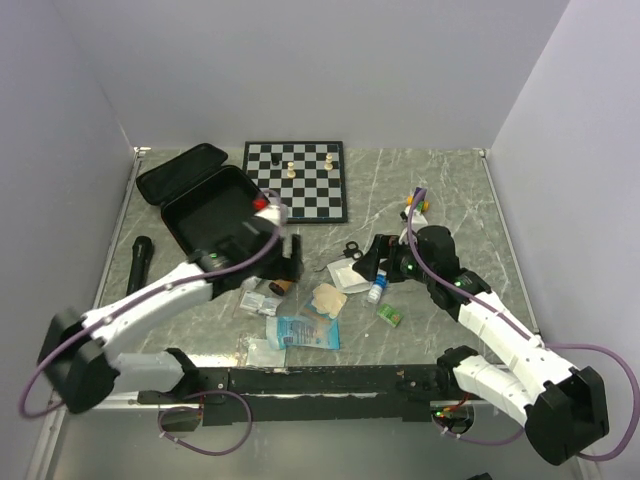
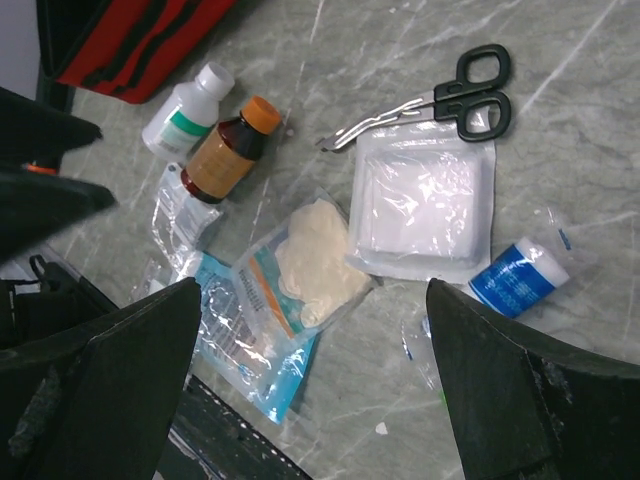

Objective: Organize the medicine kit

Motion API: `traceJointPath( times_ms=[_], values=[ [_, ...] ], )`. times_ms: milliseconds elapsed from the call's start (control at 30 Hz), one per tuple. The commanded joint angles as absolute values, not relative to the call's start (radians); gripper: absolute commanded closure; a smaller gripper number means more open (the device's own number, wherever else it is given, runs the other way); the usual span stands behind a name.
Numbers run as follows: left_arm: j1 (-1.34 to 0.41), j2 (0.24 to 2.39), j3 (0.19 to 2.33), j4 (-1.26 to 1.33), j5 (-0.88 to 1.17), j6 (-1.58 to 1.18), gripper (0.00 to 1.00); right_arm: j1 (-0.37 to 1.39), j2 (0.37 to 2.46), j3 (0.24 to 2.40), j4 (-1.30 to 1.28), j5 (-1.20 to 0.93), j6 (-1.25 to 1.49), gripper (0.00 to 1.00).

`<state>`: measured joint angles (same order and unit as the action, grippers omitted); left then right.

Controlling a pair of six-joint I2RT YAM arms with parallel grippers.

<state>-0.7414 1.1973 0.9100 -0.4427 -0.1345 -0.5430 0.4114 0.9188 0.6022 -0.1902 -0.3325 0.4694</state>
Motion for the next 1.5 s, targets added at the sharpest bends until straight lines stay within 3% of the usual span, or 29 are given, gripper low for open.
traceJointPath(
  times_ms=[0, 267, 567, 933, 1467],
  values=[
    [-0.828, 1.324, 0.976, -0.492, -0.248, -0.563, 0.12, 0.408, 0.873, 0.624, -0.222, -0.31, 0.451, 0.0],
    [-0.842, 1.517, 1.104, -0.572, -0.317, -0.46, 0.29, 0.408, 0.808, 0.58, -0.261, -0.311, 0.439, 0.0],
    [-0.842, 1.655, 1.196, -0.633, -0.322, -0.39, 0.3, 0.408, 0.81, 0.557, -0.261, -0.33, 0.445, 0.0],
    [-0.816, 1.709, 1.161, -0.618, -0.301, -0.371, 0.31, 0.408, 0.801, 0.554, -0.281, -0.33, 0.44, 0.0],
    [-0.808, 1.782, 1.164, -0.615, -0.247, -0.368, 0.42, 0.41, 0.805, 0.543, -0.282, -0.313, 0.443, 0.0]
  ],
)
